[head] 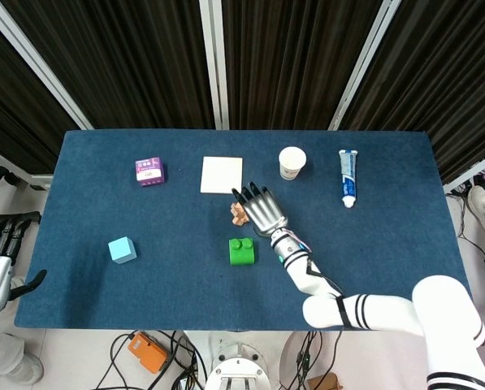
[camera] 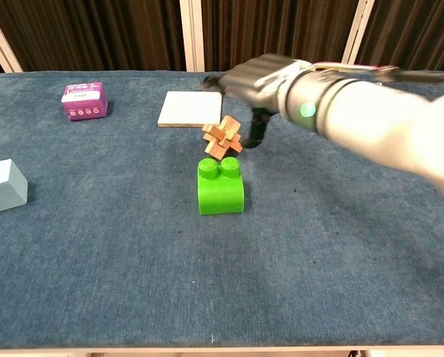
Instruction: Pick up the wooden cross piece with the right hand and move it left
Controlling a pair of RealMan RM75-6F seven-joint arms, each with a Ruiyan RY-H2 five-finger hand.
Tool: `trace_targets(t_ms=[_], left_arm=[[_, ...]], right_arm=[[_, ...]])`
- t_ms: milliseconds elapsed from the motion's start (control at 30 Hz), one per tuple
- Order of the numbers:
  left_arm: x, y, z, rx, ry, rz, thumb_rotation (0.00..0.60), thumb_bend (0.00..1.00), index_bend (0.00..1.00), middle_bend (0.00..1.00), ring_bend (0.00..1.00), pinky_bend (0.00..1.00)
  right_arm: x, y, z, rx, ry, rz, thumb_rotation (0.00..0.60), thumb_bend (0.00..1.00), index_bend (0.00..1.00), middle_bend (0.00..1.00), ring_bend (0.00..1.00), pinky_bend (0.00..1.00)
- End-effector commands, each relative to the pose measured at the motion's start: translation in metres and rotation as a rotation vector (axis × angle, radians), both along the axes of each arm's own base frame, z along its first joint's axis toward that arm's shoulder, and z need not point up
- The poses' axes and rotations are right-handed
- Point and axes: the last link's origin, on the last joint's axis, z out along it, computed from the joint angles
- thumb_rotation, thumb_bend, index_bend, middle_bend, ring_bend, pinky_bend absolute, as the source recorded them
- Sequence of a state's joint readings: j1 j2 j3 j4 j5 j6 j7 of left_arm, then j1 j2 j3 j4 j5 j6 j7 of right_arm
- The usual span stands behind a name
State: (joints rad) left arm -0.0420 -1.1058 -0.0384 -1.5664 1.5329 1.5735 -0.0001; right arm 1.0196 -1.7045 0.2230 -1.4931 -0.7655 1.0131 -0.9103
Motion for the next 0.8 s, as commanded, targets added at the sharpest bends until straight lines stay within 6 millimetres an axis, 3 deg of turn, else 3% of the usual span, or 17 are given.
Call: trace_targets(t_ms=[33,167,267,333,400,533,800], left_arm=[[-0.001,-0.001,0.003,0.025,0.002,0.005,0.600,0.16,0.00,0.00,0.00,0.00],[0.000,-0.001,0.001,0.062,0.032,0.008,0.600,0.16,0.00,0.00,0.00,0.00],[0.002,0.000,-0.003,0.070,0.041,0.007,0.600,0.16,0.00,0.00,0.00,0.00],[0.002,0.000,-0.006,0.059,0.044,0.009,0.600,0.16,0.00,0.00,0.00,0.00],[0.003,0.001,-0.009,0.057,0.055,0.007,0.600,0.15,0.00,0.00,0.00,0.00],[0.007,0.001,-0.018,0.038,0.088,-0.007,0.600,0.13,0.00,0.00,0.00,0.00],[0.012,0.003,-0.029,-0.012,0.109,-0.028,0.600,0.13,0.00,0.00,0.00,0.00]], right_arm=[[-0.061,0.046,0.069,-0.126,-0.056,-0.042,0.600,0.37,0.00,0.08,0.05,0.34],[-0.155,0.118,0.127,-0.236,-0.060,-0.142,0.600,0.35,0.00,0.00,0.00,0.31],[-0.206,0.166,0.156,-0.326,-0.111,-0.224,0.600,0.31,0.00,0.00,0.00,0.14],[-0.230,0.190,0.169,-0.381,-0.170,-0.255,0.600,0.27,0.00,0.00,0.00,0.07],[-0.246,0.204,0.175,-0.413,-0.208,-0.262,0.600,0.23,0.00,0.00,0.00,0.01],[-0.264,0.213,0.184,-0.436,-0.210,-0.256,0.600,0.23,0.00,0.00,0.00,0.00],[-0.265,0.216,0.191,-0.428,-0.258,-0.254,0.600,0.22,0.00,0.00,0.00,0.00]])
